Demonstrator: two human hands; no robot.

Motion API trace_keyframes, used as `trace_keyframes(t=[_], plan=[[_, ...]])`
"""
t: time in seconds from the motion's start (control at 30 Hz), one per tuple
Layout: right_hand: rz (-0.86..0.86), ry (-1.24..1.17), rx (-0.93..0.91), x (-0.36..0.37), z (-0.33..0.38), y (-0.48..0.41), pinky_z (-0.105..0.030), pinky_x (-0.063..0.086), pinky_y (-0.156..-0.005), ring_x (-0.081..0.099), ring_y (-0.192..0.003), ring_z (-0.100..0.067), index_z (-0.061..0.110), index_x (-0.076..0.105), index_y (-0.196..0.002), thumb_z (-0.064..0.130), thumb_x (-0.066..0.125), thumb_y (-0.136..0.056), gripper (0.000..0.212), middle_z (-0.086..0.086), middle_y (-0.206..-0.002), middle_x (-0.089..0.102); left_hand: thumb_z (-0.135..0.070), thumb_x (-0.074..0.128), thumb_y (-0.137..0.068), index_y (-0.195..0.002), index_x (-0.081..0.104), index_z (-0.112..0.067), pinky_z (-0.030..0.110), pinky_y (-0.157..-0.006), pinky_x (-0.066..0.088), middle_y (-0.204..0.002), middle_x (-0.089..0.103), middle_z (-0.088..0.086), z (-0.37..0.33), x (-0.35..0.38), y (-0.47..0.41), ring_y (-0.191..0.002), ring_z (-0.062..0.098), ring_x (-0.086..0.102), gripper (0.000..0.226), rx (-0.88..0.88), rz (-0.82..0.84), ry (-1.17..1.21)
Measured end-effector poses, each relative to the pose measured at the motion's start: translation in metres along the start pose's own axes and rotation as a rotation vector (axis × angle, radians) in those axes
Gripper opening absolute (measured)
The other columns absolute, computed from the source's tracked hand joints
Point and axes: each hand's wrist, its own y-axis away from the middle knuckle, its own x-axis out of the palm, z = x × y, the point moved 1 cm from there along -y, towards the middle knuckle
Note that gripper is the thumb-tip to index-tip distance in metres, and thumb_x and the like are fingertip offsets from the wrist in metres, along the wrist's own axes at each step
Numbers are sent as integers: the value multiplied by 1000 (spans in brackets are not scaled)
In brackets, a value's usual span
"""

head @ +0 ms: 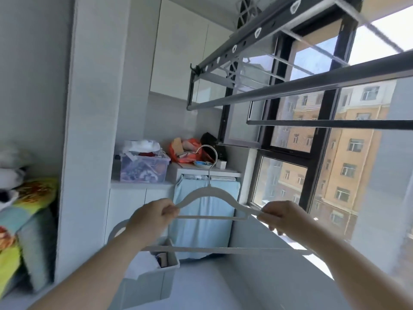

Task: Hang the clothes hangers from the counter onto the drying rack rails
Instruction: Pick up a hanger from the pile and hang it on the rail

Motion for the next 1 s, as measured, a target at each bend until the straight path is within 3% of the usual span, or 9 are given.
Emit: trace_keyframes(t=[0.1,0.23,0.4,0.5,0.6,0.8,1.0], plan=[[13,-11,-9,15,-8,-63,-18,39,-51,46,-40,0,27,56,-59,22,59,-89,31,12,-42,52,-30,45,-94,-67,46,-30,25,-54,30,-62,44,-9,20,3,-54,-58,8,40,27,-43,-2,4],[20,24,-48,33,-12,-138,-19,41,-53,50,-48,-6,24,56,-64,27,55,-91,26,9,-55,55,-32,43,-95,-71,49,-24,28,-58,30,-64,47,-5,50,4,-118,-62,13,43,26,-62,-49,-53],[66,137,3,61,-25,-216,-23,45,-58,54,-49,-10,24,51,-62,32,50,-92,31,8,-58,56,-35,43,-94,-73,53,-23,30,-63,35,-73,58,5,98,9,-197,-71,21,52,26,-56,-41,-74],[17,180,55,73,-32,-261,-26,48,-64,51,-45,-8,27,51,-61,32,50,-92,31,8,-52,54,-33,49,-92,-72,57,-18,30,-59,33,-62,51,3,126,25,-257,-62,20,49,27,-16,-33,4],[-44,217,139,83,-42,-302,-24,44,-58,48,-42,-6,24,51,-61,32,51,-92,32,7,-49,52,-34,51,-90,-74,59,-15,28,-54,28,-56,46,-4,149,43,-321,-55,12,42,26,57,-6,30],[-153,298,338,82,-50,-370,-18,38,-48,44,-39,-1,30,49,-58,35,51,-92,35,7,-52,52,-30,55,-89,-68,58,-23,27,-55,31,-56,48,-6,173,77,-454,-56,13,44,22,217,153,158],[-235,420,513,67,-68,-400,-11,30,-38,43,-29,5,25,55,-66,36,51,-92,29,8,-52,51,-27,48,-93,-77,51,-37,31,-77,46,-93,66,0,156,127,-541,-94,21,61,19,349,301,244]])
